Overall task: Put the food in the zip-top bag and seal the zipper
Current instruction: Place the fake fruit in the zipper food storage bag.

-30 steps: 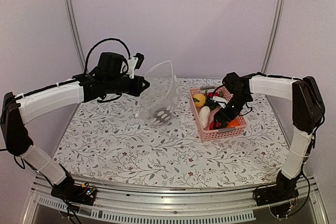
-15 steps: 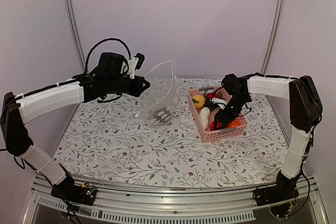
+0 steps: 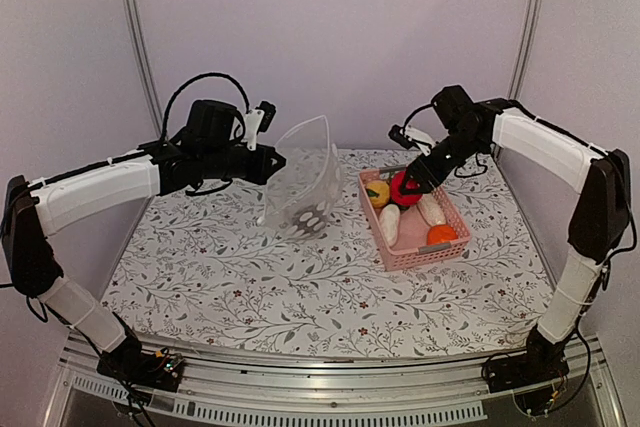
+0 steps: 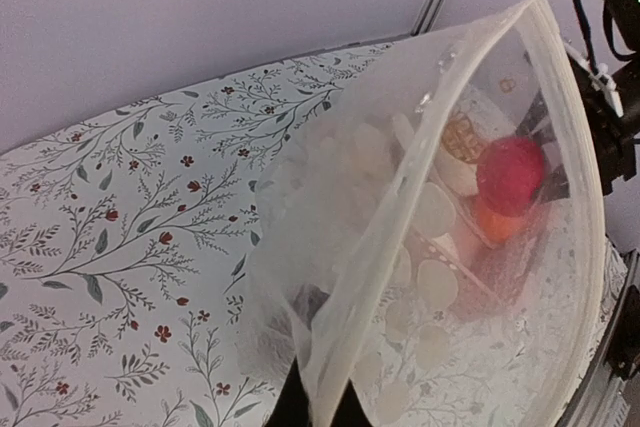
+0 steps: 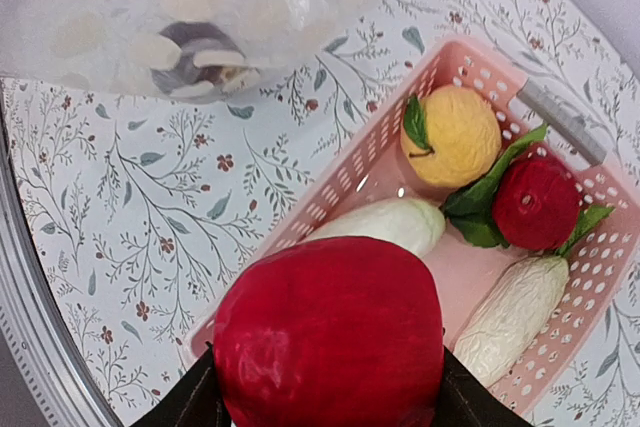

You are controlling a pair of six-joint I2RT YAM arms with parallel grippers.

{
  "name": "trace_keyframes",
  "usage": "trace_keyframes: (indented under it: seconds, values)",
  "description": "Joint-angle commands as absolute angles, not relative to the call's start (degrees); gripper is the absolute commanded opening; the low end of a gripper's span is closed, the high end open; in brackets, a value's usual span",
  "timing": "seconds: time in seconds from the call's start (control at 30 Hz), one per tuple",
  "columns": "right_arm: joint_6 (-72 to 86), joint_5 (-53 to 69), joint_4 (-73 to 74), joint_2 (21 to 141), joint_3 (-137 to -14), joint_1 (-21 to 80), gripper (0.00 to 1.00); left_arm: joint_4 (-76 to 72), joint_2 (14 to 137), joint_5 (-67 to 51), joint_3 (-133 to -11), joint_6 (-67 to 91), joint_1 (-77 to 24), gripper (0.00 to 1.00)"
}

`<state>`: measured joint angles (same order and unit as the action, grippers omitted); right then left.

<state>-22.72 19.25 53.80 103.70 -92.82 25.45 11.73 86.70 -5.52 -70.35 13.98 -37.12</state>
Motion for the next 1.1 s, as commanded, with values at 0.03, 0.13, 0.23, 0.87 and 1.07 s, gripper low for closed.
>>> trace_keyframes:
  seconds: [0.03,0.13,0.23,0.87,1.07]
  values:
    - [-25.7,25.7,52.6,98.0,-101.0,29.3,0.43,13.0,86.7,-5.7,-71.5,13.3,-37.5,0.0]
    - [-25.3,29.5,50.1,96.4,-103.3,32.0,0.43,12.7,86.7,-6.8,-71.5,13.8,-37.2,0.0]
    - [-25.4,32.6,46.6,94.7,-103.6,35.7,0.43,12.7,86.8,-7.1,-71.6,14.0,-37.1,0.0]
    - [-25.0,23.3,45.7,108.5,-120.4,47.1,0.46,12.9,85.5,-6.6,-71.7,13.6,-37.0,0.0]
    - [-23.3,15.9,45.6,112.3,-122.3,47.5,0.5,13.0,85.2,-6.9,-71.7,13.8,-37.0,0.0]
